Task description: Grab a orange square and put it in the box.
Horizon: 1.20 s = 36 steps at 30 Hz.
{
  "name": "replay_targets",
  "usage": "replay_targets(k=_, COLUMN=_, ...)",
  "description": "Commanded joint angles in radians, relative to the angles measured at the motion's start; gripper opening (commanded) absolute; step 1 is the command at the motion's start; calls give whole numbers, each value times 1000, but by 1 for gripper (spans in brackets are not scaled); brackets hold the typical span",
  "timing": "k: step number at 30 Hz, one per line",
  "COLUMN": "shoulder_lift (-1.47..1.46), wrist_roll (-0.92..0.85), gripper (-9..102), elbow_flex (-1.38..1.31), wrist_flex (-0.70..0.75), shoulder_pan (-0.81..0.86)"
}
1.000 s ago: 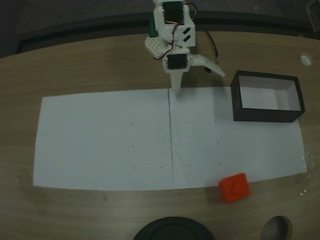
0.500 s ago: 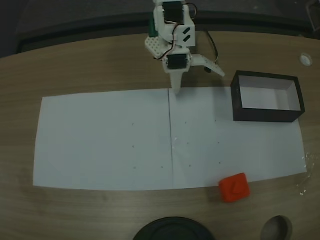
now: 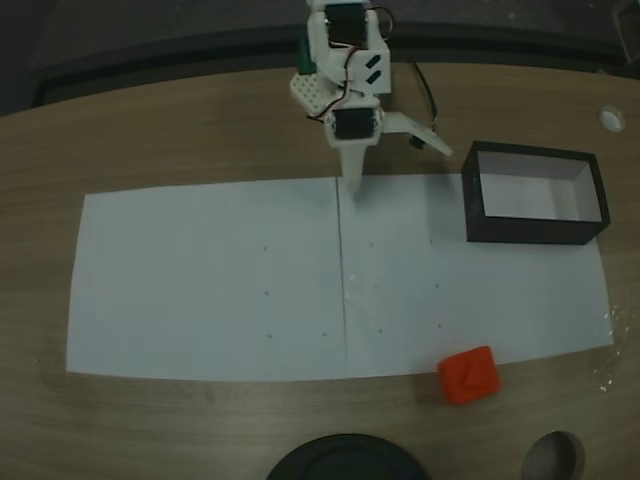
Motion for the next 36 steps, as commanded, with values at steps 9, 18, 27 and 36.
replay_targets(k=9, shoulder_lift=-54, wrist_roll=2, gripper=28, elbow_flex=-333, wrist_flex=-169, shoulder_pan=-112)
replay_targets(k=18, shoulder_lift=-831, wrist_roll=5, gripper=28, elbow_flex=-873, wrist_flex=-186, shoulder_pan=-253)
replay_targets(k=27, shoulder_lift=-1687, wrist_roll=-5, gripper=28, elbow_flex=-1629, wrist_flex=-23, shoulder_pan=-347)
replay_targets(k=36, shoulder_lift=-2172, wrist_roll=-5, gripper=30, elbow_flex=-2197, wrist_flex=121, shoulder_pan=-347)
